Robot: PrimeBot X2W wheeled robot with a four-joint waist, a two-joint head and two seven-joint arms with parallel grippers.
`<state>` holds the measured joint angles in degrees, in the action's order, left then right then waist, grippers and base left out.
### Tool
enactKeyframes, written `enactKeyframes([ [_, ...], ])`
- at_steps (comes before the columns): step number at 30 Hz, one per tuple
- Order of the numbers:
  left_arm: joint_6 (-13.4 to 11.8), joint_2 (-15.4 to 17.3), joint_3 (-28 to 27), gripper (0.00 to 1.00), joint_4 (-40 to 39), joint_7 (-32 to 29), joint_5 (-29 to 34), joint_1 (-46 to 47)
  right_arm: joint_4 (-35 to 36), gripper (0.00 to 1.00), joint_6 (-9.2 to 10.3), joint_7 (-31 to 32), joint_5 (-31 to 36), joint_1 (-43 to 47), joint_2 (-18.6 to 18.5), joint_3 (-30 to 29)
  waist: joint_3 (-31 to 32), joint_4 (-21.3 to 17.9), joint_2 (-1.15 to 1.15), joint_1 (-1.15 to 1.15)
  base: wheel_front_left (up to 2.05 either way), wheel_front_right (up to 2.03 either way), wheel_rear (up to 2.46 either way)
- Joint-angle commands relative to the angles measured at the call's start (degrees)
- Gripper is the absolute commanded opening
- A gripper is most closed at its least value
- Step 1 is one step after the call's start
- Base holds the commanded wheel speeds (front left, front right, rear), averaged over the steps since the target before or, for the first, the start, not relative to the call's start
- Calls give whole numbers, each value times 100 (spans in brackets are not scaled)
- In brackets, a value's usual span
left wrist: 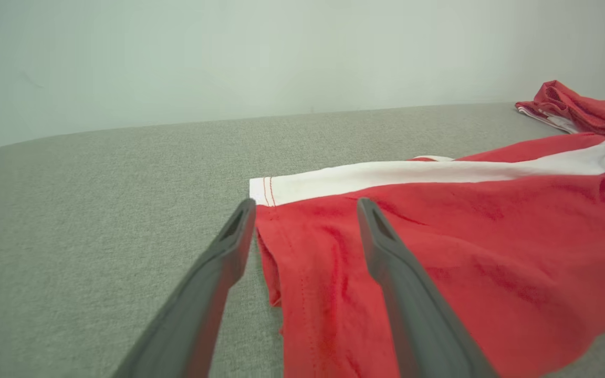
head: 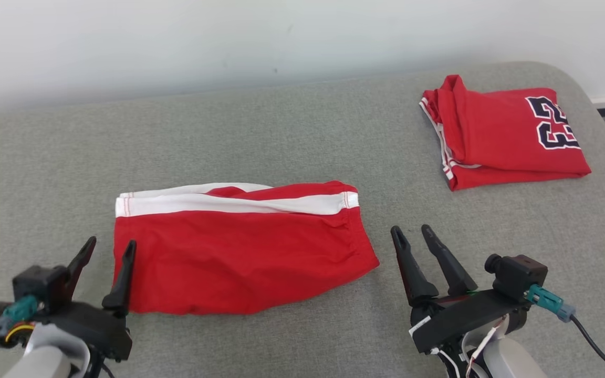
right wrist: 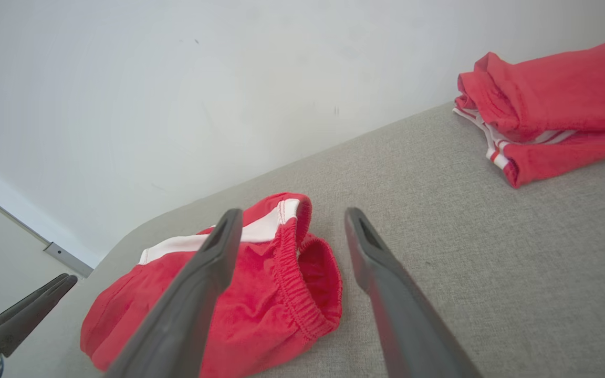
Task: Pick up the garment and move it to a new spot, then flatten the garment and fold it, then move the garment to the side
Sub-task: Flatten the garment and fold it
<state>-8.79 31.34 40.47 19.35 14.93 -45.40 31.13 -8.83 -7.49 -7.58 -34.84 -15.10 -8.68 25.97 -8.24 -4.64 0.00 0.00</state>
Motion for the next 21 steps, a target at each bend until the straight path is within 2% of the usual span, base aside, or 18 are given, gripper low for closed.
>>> enactKeyframes([
  [1, -69, -43, -326, 100, -211, 24, 279, -300, 7, 100, -1, -72, 59, 70, -6, -29, 60, 60, 0, 0, 0, 0, 0],
  [9, -303, -465, -1727, 100, -1100, 24, 1381, -1385, -80, 100, 0, -321, 609, 156, -66, -173, 269, 220, 0, 0, 0, 0, 0],
  [10, -363, -593, -1988, 100, -1316, 25, 1603, -1634, -111, 100, -1, -358, 697, 216, -9, -217, 316, 252, 0, 0, 0, 0, 0],
  [21, -345, -1147, -2920, 100, -2019, 25, 2287, -2642, -193, 100, -1, -483, 1144, 491, 58, -545, 600, 433, 0, 0, 0, 0, 0],
])
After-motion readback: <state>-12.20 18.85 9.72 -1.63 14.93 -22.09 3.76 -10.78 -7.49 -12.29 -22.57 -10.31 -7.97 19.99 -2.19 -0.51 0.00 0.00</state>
